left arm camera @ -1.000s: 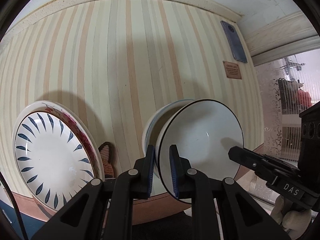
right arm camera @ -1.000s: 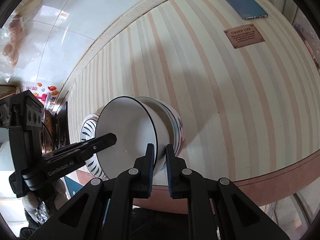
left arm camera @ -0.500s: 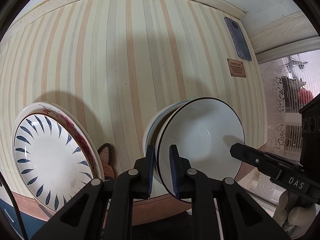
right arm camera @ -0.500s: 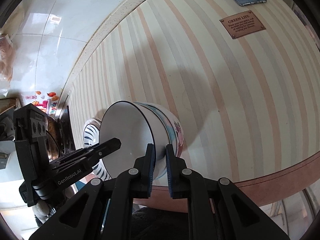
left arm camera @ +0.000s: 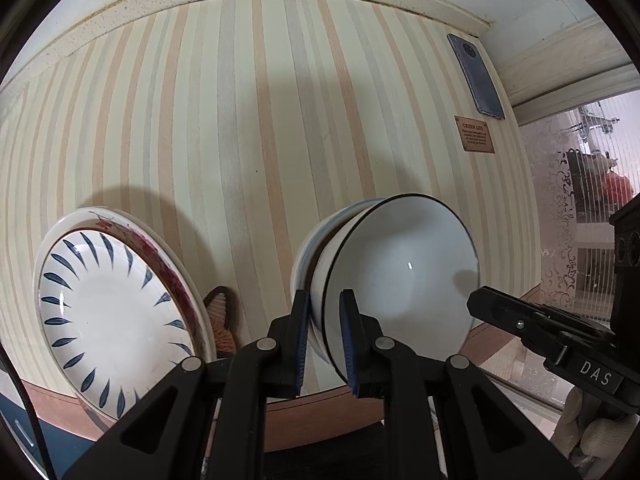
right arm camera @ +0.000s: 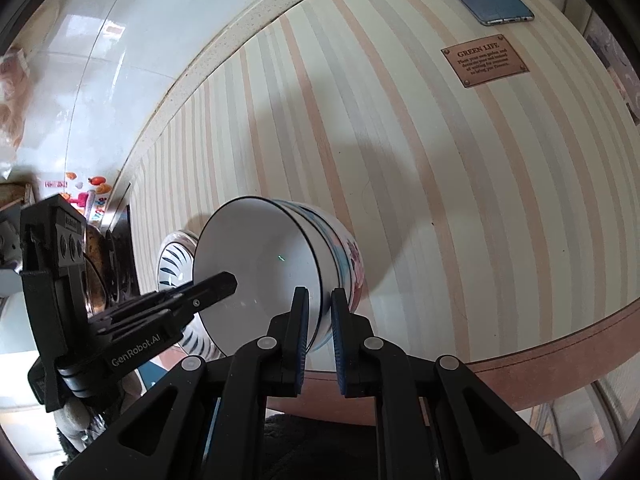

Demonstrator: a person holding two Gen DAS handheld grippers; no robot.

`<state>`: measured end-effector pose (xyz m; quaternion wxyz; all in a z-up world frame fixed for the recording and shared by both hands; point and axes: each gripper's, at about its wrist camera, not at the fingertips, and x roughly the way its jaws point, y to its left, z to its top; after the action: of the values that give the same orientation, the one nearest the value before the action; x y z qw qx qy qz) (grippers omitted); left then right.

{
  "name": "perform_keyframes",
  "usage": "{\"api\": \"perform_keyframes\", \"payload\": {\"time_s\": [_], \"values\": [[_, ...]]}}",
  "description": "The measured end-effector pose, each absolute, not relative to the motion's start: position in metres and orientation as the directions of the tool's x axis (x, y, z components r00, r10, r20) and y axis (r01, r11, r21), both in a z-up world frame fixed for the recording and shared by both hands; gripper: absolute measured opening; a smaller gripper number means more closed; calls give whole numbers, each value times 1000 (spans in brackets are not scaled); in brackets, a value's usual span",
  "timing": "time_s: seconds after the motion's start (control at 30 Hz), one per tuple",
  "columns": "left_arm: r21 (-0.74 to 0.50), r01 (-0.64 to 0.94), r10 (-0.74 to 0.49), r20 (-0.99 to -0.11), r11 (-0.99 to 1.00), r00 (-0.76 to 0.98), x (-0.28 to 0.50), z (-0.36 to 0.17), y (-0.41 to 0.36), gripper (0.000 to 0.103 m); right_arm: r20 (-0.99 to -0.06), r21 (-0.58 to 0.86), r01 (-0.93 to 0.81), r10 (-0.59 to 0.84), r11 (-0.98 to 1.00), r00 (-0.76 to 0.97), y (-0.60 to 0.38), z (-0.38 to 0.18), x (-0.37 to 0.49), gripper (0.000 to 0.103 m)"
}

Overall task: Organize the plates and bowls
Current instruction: 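Nest the black-rim bowl into the bowl stack with both tools, then open both tools and lift them off the bowl stack, then grasp the bowl stack rim with the left tool while the right tool grasps it too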

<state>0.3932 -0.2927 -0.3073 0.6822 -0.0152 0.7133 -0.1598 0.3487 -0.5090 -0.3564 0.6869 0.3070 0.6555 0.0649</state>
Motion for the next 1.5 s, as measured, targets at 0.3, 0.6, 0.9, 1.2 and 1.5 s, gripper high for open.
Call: {"api": "perform_keyframes", "payload": {"time_s": [0.3, 0.6, 0.9, 1.2, 1.5], "values": [[-234, 222, -237, -971, 947, -15, 383, -289, -290, 14, -877, 481, 275, 459, 832, 146, -504, -343, 350, 13], [-97, 338, -170, -967, 936, 192, 347, -213, -289, 15, -908, 381, 172, 332, 908, 256, -482, -276, 319, 13], [-95, 385, -223, -926, 918, 303, 314, -148, -276, 31, -869, 397, 168, 310, 903, 386, -476, -209, 274, 36], [-109, 406, -272, -888, 908, 371, 296, -112, -276, 81, -850, 340, 168, 226, 925, 476, -469, -153, 236, 82], [-128, 400, -294, -874, 907, 387, 293, -101, -272, 91, -831, 326, 180, 191, 928, 523, -468, -124, 217, 89]]}}
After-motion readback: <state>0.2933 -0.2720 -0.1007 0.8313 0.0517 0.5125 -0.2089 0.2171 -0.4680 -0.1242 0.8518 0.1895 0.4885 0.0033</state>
